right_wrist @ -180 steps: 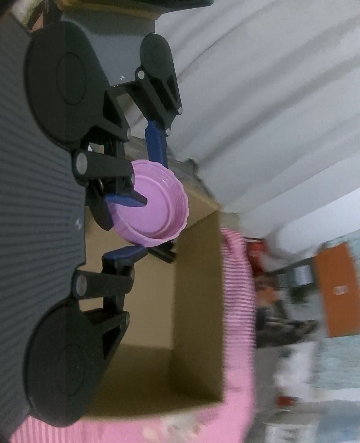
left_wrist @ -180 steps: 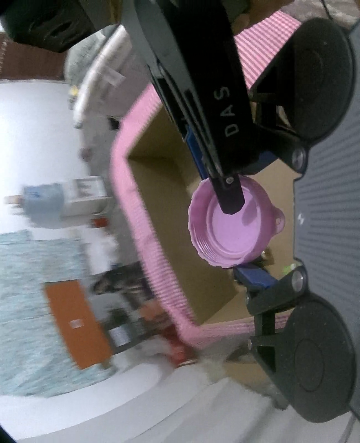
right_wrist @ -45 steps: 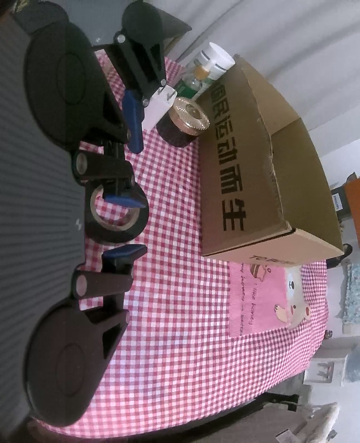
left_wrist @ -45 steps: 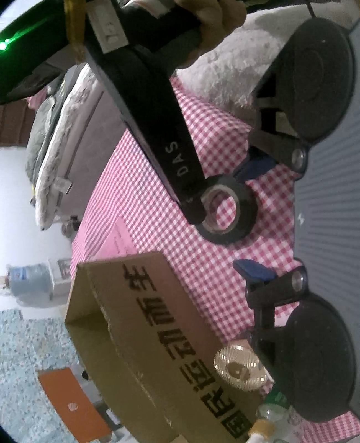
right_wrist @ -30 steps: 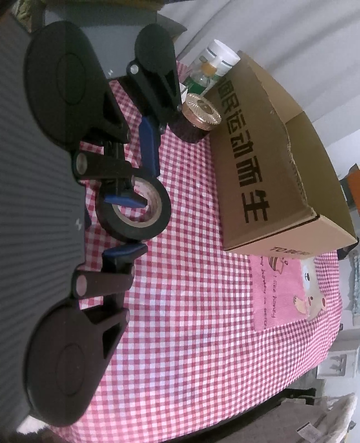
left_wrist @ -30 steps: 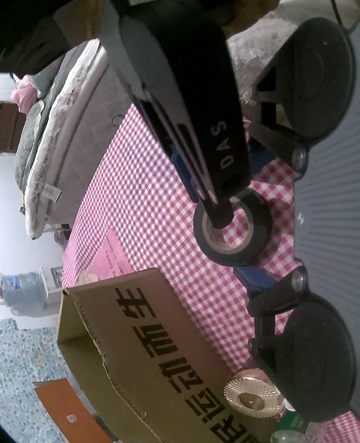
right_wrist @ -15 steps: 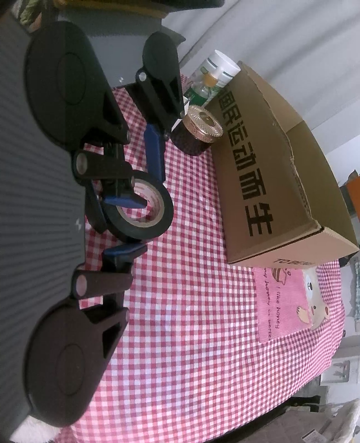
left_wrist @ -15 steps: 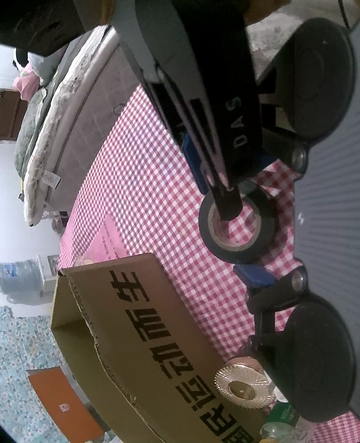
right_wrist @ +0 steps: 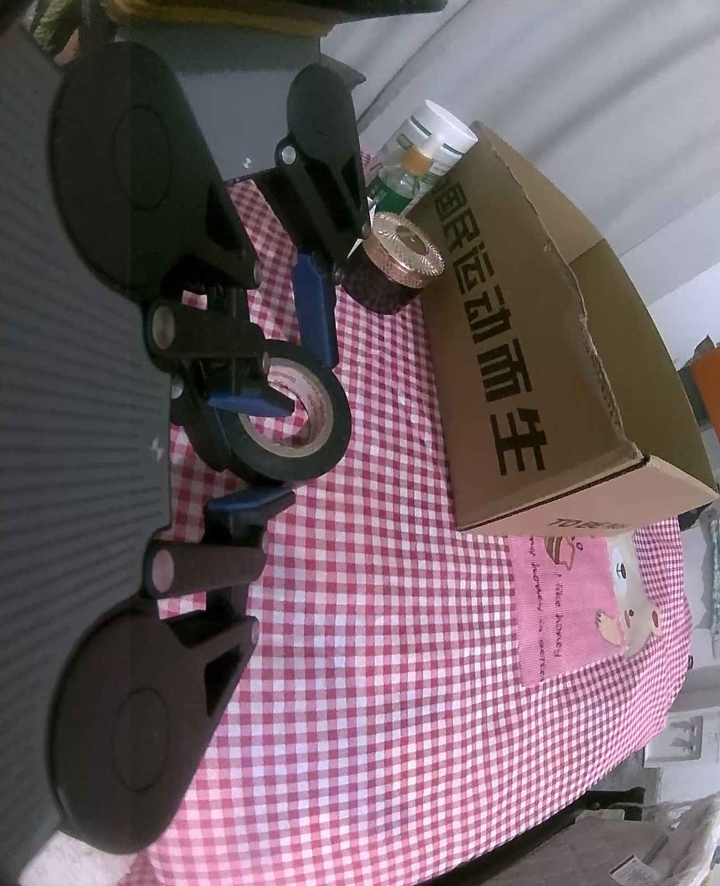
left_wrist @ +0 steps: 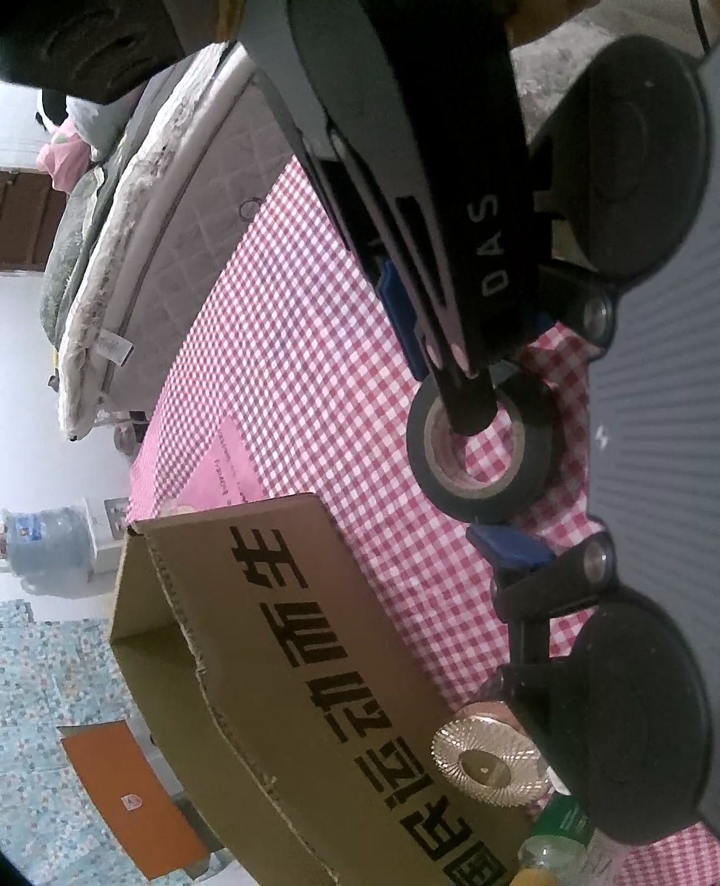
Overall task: Organize rigid objects
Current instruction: 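Lift the black tape roll off the table with the right tool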
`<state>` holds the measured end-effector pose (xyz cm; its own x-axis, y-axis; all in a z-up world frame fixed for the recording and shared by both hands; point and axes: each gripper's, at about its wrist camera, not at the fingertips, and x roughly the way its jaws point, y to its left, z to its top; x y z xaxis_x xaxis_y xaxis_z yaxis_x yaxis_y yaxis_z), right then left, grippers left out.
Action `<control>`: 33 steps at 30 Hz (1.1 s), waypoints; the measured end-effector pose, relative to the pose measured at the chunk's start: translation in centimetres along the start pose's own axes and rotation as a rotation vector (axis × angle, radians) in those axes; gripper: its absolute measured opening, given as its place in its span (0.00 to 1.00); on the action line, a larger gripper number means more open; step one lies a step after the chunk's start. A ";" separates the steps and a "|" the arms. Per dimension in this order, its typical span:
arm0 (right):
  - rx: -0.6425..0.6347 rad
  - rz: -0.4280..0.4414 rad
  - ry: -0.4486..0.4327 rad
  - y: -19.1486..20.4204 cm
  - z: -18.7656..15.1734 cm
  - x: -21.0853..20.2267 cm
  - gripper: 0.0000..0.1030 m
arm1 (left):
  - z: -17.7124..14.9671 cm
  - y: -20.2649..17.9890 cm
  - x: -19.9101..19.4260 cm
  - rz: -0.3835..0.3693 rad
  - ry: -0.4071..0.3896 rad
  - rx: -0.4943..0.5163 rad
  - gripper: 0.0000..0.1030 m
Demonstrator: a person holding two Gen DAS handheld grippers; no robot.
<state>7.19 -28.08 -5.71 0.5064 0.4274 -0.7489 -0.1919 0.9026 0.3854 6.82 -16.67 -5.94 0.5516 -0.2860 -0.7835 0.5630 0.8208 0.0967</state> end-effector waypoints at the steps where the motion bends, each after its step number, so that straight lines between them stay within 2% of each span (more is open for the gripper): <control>1: 0.000 0.000 -0.002 0.0 0.1 0.0 0.27 | 0.0 0.0 -0.1 0.002 -0.003 0.000 0.65; 17: -0.005 -0.003 0.002 0.1 0.1 0.2 0.27 | 0.2 0.3 0.5 -0.014 0.029 -0.023 0.66; 33: -0.010 -0.001 0.001 0.3 0.5 -0.1 0.27 | 0.5 0.5 -0.1 -0.009 0.014 -0.048 0.65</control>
<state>7.53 -27.83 -5.26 0.5058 0.4265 -0.7499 -0.1996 0.9035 0.3792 7.40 -16.48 -5.49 0.5380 -0.2868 -0.7927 0.5374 0.8411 0.0605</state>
